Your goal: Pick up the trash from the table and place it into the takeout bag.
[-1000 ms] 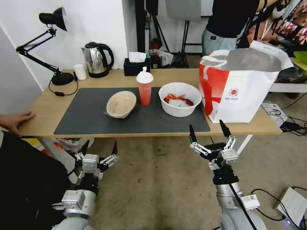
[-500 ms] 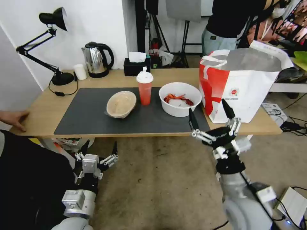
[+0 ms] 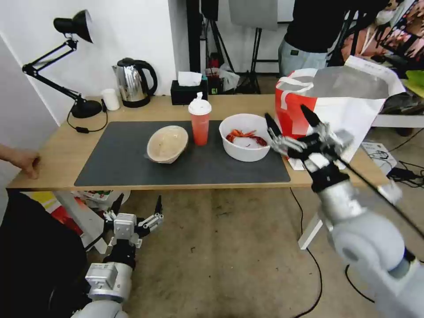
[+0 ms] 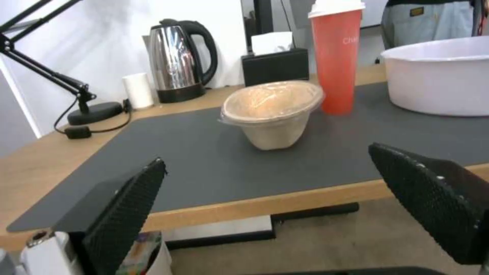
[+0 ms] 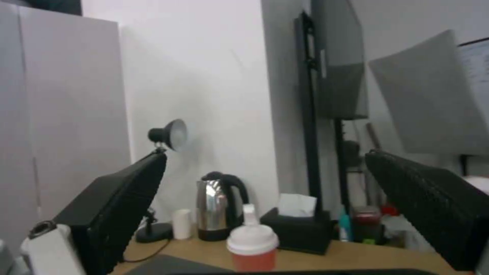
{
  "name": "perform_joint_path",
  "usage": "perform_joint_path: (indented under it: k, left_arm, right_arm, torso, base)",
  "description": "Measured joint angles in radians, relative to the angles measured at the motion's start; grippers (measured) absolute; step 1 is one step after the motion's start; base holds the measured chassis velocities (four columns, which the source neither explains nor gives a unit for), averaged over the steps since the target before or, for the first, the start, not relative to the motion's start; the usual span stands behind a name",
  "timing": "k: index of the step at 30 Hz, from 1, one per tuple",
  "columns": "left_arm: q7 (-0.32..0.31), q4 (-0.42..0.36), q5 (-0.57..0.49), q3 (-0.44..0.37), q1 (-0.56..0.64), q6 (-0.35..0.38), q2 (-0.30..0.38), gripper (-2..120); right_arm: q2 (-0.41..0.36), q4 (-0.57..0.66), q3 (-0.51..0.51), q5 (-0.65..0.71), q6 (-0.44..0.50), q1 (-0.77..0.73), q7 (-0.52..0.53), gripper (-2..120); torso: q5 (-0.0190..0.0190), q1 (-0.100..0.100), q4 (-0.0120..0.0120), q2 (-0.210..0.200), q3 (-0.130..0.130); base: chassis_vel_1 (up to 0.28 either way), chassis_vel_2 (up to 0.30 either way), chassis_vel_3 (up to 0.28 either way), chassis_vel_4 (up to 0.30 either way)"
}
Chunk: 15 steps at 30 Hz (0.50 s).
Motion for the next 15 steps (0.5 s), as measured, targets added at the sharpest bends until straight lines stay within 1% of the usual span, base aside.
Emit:
perform_joint_path:
  k: [2, 3, 5, 6, 8, 9, 10, 11, 13, 14, 15]
  left_arm:
    - [0.000, 0.000, 0.000, 0.000, 0.000, 0.000, 0.000, 100]
    - [0.000, 0.000, 0.000, 0.000, 0.000, 0.000, 0.000, 100]
    - [0.000, 0.000, 0.000, 0.000, 0.000, 0.000, 0.000, 100]
    - [0.000, 0.000, 0.000, 0.000, 0.000, 0.000, 0.000, 100]
    - [0.000, 0.000, 0.000, 0.000, 0.000, 0.000, 0.000, 100]
    - [0.000, 0.000, 0.000, 0.000, 0.000, 0.000, 0.000, 100]
    - [0.000, 0.000, 0.000, 0.000, 0.000, 0.000, 0.000, 100]
    - [0.000, 0.000, 0.000, 0.000, 0.000, 0.000, 0.000, 100]
    - [0.000, 0.000, 0.000, 0.000, 0.000, 0.000, 0.000, 100]
    - [0.000, 0.000, 0.000, 0.000, 0.000, 0.000, 0.000, 100]
    - [0.000, 0.000, 0.000, 0.000, 0.000, 0.000, 0.000, 100]
  right_arm:
    - [-0.008, -0.003, -0.011, 0.020, -0.014, 0.025, 0.003, 100]
    - [-0.025, -0.010, -0.040, 0.072, -0.054, 0.090, 0.011, 100]
    - [-0.043, -0.020, -0.069, 0.122, -0.120, 0.163, 0.018, 100]
    - [-0.043, -0.020, -0.069, 0.122, -0.120, 0.163, 0.018, 100]
    - [-0.057, -0.032, -0.095, 0.159, -0.173, 0.221, 0.023, 100]
    - [-0.071, -0.044, -0.120, 0.188, -0.235, 0.286, 0.025, 100]
    - [-0.079, -0.051, -0.134, 0.203, -0.258, 0.323, 0.026, 100]
    - [-0.079, -0.051, -0.134, 0.203, -0.258, 0.323, 0.026, 100]
    - [-0.095, -0.066, -0.170, 0.239, -0.346, 0.410, 0.033, 100]
    - [-0.098, -0.070, -0.180, 0.247, -0.370, 0.431, 0.035, 100]
    - [-0.105, -0.080, -0.202, 0.262, -0.436, 0.480, 0.038, 100]
  torso:
    - [-0.0001, 0.000, 0.0000, 0.000, 0.000]
    - [-0.0001, 0.000, -0.0001, 0.000, 0.000]
    - [-0.0003, 0.000, -0.0001, 0.000, 0.000]
    - [-0.0003, 0.000, -0.0001, 0.000, 0.000]
    - [-0.0003, 0.000, 0.0000, 0.000, 0.000]
    - [0.0002, 0.000, -0.0003, 0.000, 0.000]
    - [-0.0002, 0.000, -0.0002, 0.000, 0.000]
    - [-0.0002, 0.000, -0.0002, 0.000, 0.000]
    - [-0.0001, 0.000, -0.0002, 0.000, 0.000]
    - [-0.0001, 0.000, -0.0002, 0.000, 0.000]
    - [-0.0004, 0.000, -0.0001, 0.000, 0.000]
  base:
    - [0.000, 0.000, 0.000, 0.000]
    - [0.000, 0.000, 0.000, 0.000]
    - [0.000, 0.000, 0.000, 0.000]
    - [0.000, 0.000, 0.000, 0.000]
    - [0.000, 0.000, 0.000, 0.000]
    - [0.000, 0.000, 0.000, 0.000]
    - [0.000, 0.000, 0.000, 0.000]
    - [0.000, 0.000, 0.000, 0.000]
    - [0.000, 0.000, 0.000, 0.000]
    - [0.000, 0.000, 0.000, 0.000]
    - [0.000, 0.000, 0.000, 0.000]
